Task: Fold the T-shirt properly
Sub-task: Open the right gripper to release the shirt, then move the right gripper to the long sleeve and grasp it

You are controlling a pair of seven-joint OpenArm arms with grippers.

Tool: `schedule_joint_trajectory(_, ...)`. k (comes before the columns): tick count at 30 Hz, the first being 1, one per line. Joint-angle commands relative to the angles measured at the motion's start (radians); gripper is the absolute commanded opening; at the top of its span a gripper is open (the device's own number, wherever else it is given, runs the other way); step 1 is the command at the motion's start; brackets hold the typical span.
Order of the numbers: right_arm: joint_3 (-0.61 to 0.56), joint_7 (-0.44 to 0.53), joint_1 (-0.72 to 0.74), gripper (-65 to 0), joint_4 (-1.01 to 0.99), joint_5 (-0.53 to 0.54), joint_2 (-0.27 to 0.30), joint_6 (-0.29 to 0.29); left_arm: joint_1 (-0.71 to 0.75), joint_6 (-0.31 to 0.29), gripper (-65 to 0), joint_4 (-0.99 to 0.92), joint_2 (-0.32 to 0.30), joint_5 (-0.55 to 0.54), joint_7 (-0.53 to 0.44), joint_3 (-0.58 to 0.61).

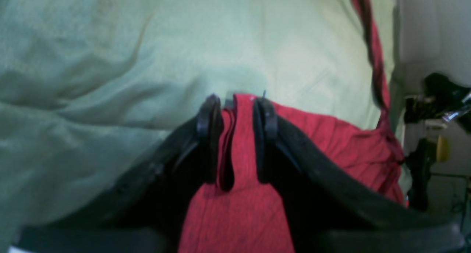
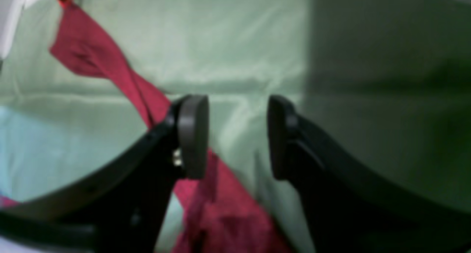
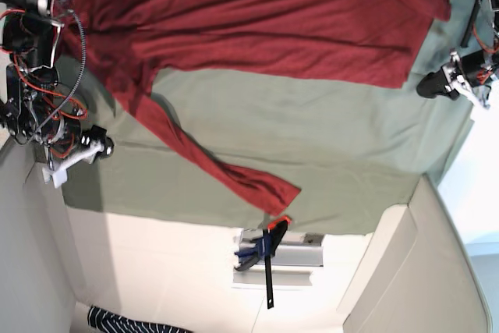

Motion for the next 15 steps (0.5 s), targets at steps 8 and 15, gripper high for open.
schedule_joint_trajectory(8,0.032,0.068,0.041,-38.5,-0.087,-0.106,-0.045,0.013,-0.022,-0.012,-46.3,0.015,-0.028,-0.024,-0.012,-0.006)
schedule_joint_trajectory(15,0.031,0.086,0.038,-38.5,-0.101,-0.202,-0.083,0.013,-0.022,-0.012,-46.3,0.015,-0.028,-0.024,-0.012,-0.006)
